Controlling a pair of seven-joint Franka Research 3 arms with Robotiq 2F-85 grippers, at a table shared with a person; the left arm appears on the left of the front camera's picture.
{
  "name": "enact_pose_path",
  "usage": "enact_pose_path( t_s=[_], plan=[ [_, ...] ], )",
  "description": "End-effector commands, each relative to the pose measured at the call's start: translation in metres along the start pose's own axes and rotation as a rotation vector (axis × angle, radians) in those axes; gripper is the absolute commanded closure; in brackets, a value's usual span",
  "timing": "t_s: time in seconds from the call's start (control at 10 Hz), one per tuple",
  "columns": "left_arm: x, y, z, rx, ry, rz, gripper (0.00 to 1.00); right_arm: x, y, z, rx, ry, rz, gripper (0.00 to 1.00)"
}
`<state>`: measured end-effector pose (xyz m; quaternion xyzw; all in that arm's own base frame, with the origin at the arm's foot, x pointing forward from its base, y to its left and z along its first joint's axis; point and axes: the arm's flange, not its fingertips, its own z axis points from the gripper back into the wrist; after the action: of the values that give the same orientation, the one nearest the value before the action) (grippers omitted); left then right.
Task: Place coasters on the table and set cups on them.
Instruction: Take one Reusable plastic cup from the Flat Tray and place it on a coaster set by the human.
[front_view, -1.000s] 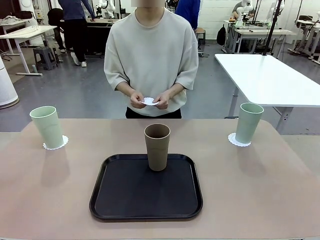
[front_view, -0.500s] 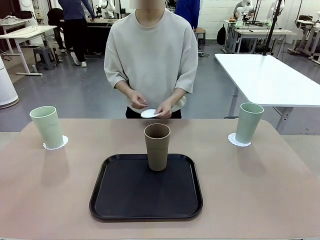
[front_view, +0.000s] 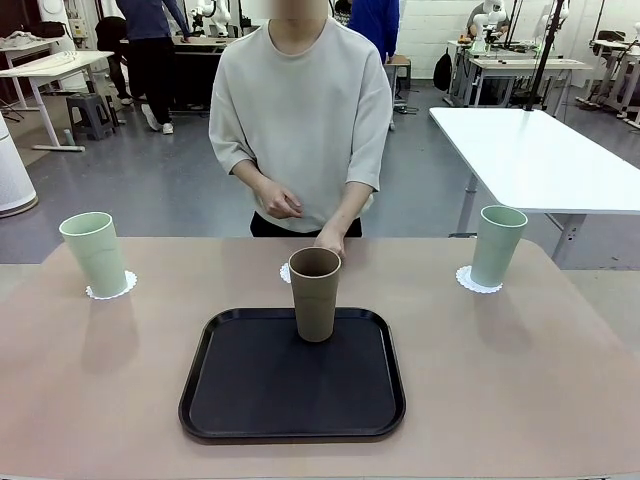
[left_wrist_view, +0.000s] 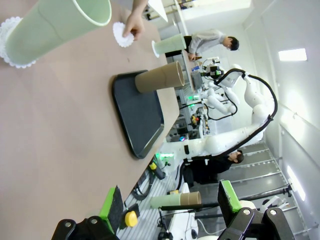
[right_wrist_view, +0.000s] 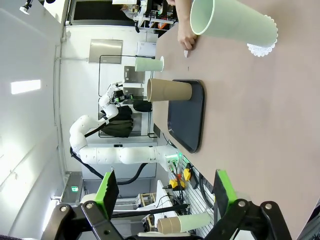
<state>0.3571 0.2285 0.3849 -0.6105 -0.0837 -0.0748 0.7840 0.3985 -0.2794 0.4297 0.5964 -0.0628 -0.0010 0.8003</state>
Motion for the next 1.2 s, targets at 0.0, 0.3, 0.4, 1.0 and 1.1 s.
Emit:
enact_pose_path(
  t_s=[0.0, 0.3, 0.4, 1.0, 1.1],
  plan=[
    [0.0, -0.002, 0.001, 0.006, -0.003, 0.007, 0.0, -0.001, 0.001, 0.001, -0.003, -0.013, 0.005, 0.0],
    [0.0, -0.002, 0.001, 0.006, -0.003, 0.007, 0.0, -0.001, 0.001, 0.001, -0.003, -0.013, 0.005, 0.0],
    [0.0, -0.002, 0.001, 0.006, -0.003, 0.007, 0.0, -0.001, 0.001, 0.001, -0.003, -0.013, 0.005, 0.0],
    [0.0, 0.0, 0.0, 0.0, 0.0, 0.0, 0.0, -0.001, 0.001, 0.001, -0.003, -0.013, 0.005, 0.0],
    [0.001, -0.028, 0.006, 0.061, 0.038, -0.124, 0.0, -0.001, 0.001, 0.001, -0.003, -0.013, 0.005, 0.0]
  ],
)
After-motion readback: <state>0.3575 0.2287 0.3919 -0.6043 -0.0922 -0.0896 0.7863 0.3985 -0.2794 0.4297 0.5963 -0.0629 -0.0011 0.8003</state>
